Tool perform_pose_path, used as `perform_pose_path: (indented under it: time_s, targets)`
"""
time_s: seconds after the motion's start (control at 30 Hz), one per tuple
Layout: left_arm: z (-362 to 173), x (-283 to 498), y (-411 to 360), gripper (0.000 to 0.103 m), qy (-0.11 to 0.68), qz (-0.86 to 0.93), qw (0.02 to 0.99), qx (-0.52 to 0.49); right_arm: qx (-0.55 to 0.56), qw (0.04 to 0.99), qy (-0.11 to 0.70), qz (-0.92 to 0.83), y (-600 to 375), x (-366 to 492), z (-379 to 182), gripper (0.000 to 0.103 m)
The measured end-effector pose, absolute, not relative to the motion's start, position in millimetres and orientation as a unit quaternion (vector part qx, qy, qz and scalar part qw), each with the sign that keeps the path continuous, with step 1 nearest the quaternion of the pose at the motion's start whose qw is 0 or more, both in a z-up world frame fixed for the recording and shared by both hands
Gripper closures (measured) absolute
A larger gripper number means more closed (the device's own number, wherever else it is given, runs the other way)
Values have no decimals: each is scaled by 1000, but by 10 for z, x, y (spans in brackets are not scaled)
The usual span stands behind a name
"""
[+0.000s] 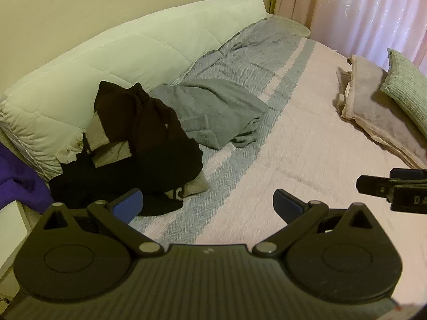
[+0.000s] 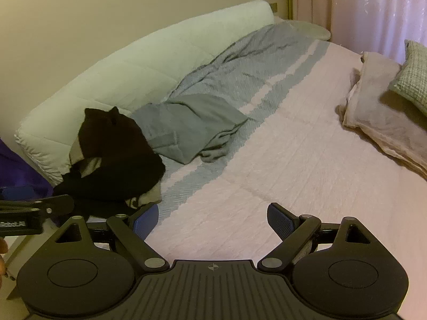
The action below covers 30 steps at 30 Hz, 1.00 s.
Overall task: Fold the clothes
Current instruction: 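Move both tools toward the grey-green garment on the bed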
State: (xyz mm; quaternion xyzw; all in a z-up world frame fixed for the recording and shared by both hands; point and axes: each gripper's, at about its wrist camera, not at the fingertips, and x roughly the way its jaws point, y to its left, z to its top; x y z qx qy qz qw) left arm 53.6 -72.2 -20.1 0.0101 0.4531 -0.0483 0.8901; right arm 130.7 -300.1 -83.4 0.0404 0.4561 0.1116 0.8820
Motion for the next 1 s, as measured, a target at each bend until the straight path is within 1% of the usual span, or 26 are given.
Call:
perform_pose_path:
  time_s: [0.23,0.37,0.47,0.73,0.9,1.0]
  targets:
    - [-298,939,-653,1,451,-48,891,13,45,880,459,118,-2970,1751,-973,17]
    - [-459,1402,-557,1,449,-62,891,22,53,882,454,115,-2904,2121,-1102,17]
    - [-649,1819,-522,1,455,-82,886,40,59,881,457,106,-2845,2517,-1301,17]
    - [-1317,2917,-480,1,462,-126,873,87,70,878,462,105,-2626,3710,-2204,17]
    - [-1746,3489,-520,1,460,-140,872,96,83,874,469,98,-2559,4253,-2766,17]
    - [-1918,3706,-534,1,456,-141,873,102,102,866,479,96,-2564,4508,-3114,17]
